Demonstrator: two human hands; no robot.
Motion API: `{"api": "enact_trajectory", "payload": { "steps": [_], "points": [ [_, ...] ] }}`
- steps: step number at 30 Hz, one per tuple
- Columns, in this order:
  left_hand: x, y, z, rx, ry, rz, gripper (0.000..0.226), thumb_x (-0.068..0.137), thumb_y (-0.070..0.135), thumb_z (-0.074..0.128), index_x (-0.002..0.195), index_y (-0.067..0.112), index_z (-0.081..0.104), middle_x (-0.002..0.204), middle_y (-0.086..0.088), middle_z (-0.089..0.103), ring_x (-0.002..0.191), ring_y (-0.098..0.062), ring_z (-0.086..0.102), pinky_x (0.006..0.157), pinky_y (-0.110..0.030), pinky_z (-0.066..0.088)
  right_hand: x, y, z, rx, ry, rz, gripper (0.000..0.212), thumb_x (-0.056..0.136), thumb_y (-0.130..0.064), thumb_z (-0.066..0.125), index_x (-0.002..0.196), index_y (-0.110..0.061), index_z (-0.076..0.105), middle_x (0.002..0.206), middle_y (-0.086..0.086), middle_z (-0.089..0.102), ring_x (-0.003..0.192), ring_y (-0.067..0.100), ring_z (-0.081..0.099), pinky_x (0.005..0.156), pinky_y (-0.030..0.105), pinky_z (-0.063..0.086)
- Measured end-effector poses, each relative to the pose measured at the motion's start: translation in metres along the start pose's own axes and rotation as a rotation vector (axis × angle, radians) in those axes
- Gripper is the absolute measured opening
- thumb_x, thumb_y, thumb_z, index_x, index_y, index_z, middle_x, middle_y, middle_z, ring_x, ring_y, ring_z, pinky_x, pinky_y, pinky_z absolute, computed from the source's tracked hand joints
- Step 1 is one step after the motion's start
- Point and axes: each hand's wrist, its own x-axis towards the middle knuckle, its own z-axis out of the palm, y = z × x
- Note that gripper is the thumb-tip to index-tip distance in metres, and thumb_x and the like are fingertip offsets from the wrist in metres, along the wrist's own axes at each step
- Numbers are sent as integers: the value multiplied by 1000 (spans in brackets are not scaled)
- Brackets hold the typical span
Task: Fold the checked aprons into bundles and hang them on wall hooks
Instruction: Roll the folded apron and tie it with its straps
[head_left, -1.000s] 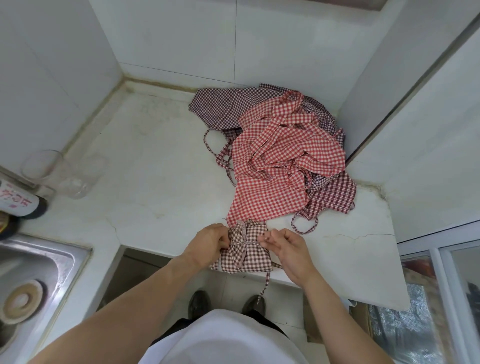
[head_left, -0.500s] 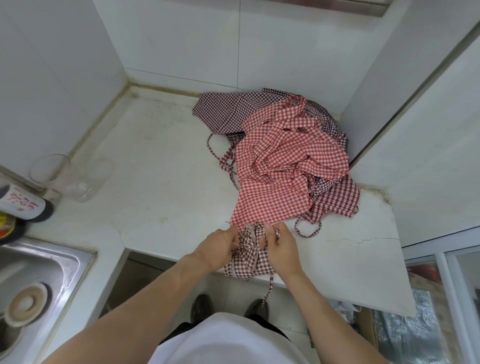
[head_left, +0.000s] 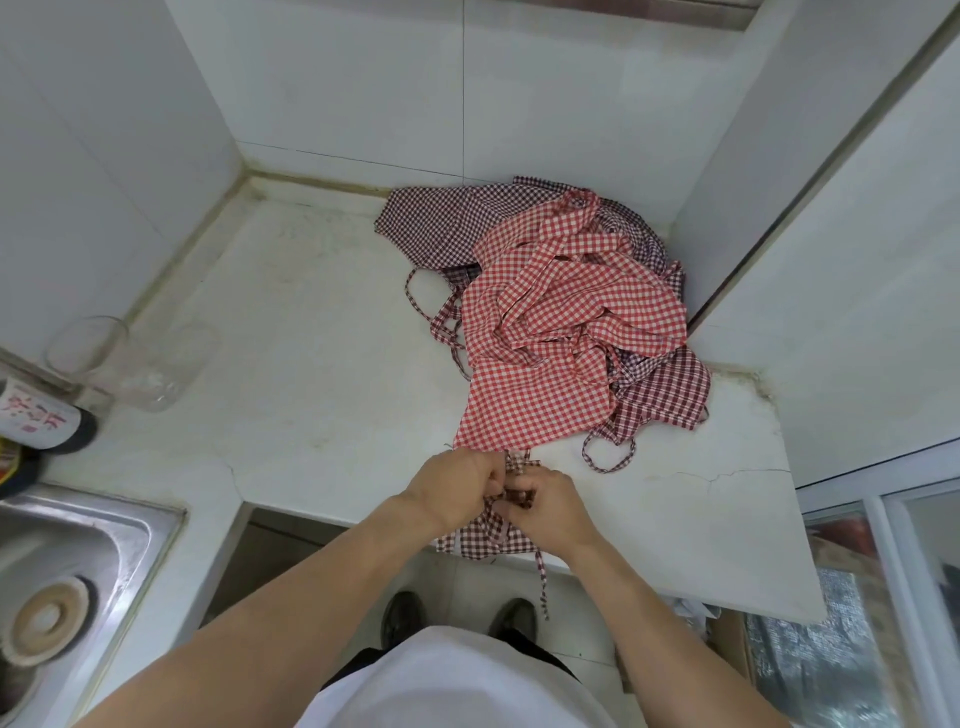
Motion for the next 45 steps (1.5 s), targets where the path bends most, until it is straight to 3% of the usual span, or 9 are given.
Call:
{"api": "enact_trajectory", "payload": {
  "steps": [4, 8, 11, 13, 17, 21, 36, 40, 45],
  "points": [
    [7, 13, -6, -125, -12, -7, 8, 90, 23, 70, 85, 23, 64, 87, 6, 62, 78, -11, 57, 63, -14, 38, 2, -7, 7, -101, 20, -14, 14, 88, -9, 70, 79, 1, 73, 74, 12, 70, 53, -2, 45, 53, 8, 33],
    [4, 6, -8, -335, -8, -94, 12, 86, 28, 75, 92, 22, 67, 90, 10, 66, 83, -9, 62, 75, -20, 51, 4, 0, 1, -74, -12, 19, 32, 88, -16, 72, 57, -20, 66, 55, -9, 57, 47, 5, 49, 51, 13, 32],
    [-3, -3, 0, -429, -41, -147, 23, 79, 34, 82, 96, 22, 72, 91, 12, 70, 82, -2, 65, 78, -20, 54, 4, -1, -6, -51, -56, 42, 9, 84, -15, 75, 89, -21, 81, 82, -5, 75, 66, 7, 62, 66, 22, 49],
    [-6, -4, 8, -493, 9, -168, 20, 78, 31, 83, 94, 22, 76, 88, 12, 73, 80, 0, 66, 79, -20, 55, 4, 0, -9, -40, -79, 46, 18, 84, -18, 76, 101, -22, 79, 91, -6, 76, 70, 4, 62, 69, 20, 49],
    [-12, 1, 22, -575, 113, -228, 27, 71, 21, 89, 94, 17, 75, 80, 11, 70, 70, 2, 63, 69, -9, 49, 5, 5, -11, 25, -77, 125, 13, 83, -18, 78, 96, -18, 79, 92, -2, 76, 77, 7, 68, 78, 31, 58],
    [-13, 3, 35, -509, 241, -276, 8, 80, 19, 81, 85, 13, 77, 80, 5, 73, 70, -3, 63, 67, -12, 47, -1, 2, -13, 245, -70, 211, 24, 83, -10, 79, 97, -30, 76, 108, -2, 74, 101, 9, 68, 96, 23, 52],
    [-11, 2, 55, -637, 292, -514, 11, 90, 2, 66, 98, 5, 60, 84, 14, 55, 76, 4, 52, 70, -1, 43, -14, 12, -16, 493, 191, 485, 25, 75, 4, 80, 71, -21, 78, 85, 2, 77, 86, 16, 72, 85, 31, 59],
    [-15, 3, 52, -625, 266, -477, 20, 87, -7, 63, 86, 11, 54, 88, 5, 60, 80, -6, 57, 70, -9, 48, -12, 6, -13, 246, 259, 390, 23, 77, -2, 80, 74, -25, 77, 83, -8, 73, 81, 7, 68, 86, 26, 56],
    [-8, -15, 66, -489, 171, -259, 27, 81, 2, 53, 99, 17, 66, 116, -6, 64, 109, -27, 60, 96, -40, 51, -5, -7, 3, 101, 327, 119, 38, 85, -2, 72, 117, -22, 63, 87, 1, 70, 71, 6, 64, 73, 19, 49]
  ]
}}
